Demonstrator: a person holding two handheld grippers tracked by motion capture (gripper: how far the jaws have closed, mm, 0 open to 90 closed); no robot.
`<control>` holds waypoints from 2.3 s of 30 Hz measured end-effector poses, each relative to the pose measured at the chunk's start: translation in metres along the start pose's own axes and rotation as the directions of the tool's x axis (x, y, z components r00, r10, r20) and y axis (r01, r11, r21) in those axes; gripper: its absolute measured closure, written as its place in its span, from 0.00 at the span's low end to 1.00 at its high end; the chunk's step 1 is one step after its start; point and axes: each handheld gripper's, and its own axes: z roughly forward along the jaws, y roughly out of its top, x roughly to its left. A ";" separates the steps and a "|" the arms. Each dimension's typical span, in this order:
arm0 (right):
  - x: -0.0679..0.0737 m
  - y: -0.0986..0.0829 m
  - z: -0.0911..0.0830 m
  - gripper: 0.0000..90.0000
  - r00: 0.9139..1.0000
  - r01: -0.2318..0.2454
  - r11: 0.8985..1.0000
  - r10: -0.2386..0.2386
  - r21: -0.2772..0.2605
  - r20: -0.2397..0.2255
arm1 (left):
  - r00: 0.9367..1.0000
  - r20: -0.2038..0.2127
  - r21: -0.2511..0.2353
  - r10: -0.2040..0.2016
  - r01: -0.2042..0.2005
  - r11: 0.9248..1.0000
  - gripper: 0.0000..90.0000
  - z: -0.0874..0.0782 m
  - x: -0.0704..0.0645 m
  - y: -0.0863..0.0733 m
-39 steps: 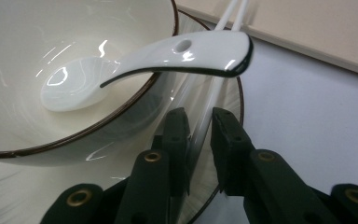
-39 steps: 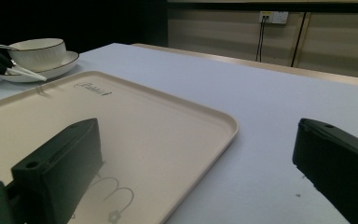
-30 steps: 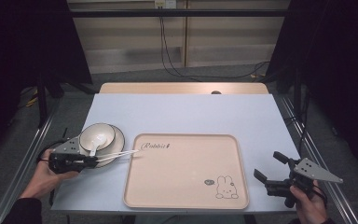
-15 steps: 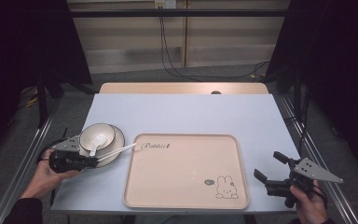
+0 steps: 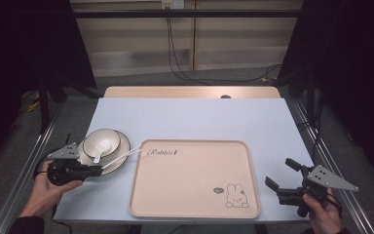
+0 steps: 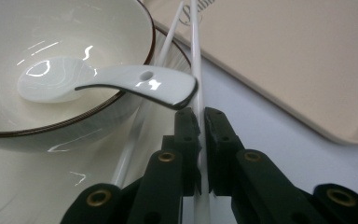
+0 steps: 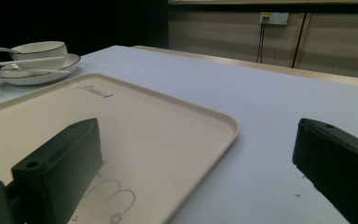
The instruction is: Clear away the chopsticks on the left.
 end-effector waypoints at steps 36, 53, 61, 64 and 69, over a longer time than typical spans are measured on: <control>0.001 0.001 0.001 0.01 1.000 -0.001 1.000 0.001 -0.004 -0.005 | 0.926 -0.136 -0.195 -0.353 0.325 0.925 0.94 0.022 -0.110 0.028; 0.001 0.001 0.002 0.01 1.000 -0.001 1.000 0.001 -0.005 -0.011 | 0.817 -0.229 -0.157 -0.530 0.506 0.848 0.94 0.081 -0.107 0.045; 0.002 0.001 0.002 0.01 1.000 0.005 1.000 -0.005 -0.004 -0.018 | 0.810 -0.244 -0.132 -0.533 0.517 0.846 0.94 0.096 -0.106 0.044; 0.002 0.001 0.002 0.01 1.000 0.002 1.000 -0.002 -0.003 -0.018 | 0.795 -0.257 -0.110 -0.550 0.541 0.834 0.94 0.102 -0.105 0.040; 0.001 0.001 0.002 0.01 1.000 0.007 1.000 -0.007 0.000 -0.020 | 0.770 -0.296 -0.103 -0.565 0.562 0.821 0.94 0.110 -0.104 0.038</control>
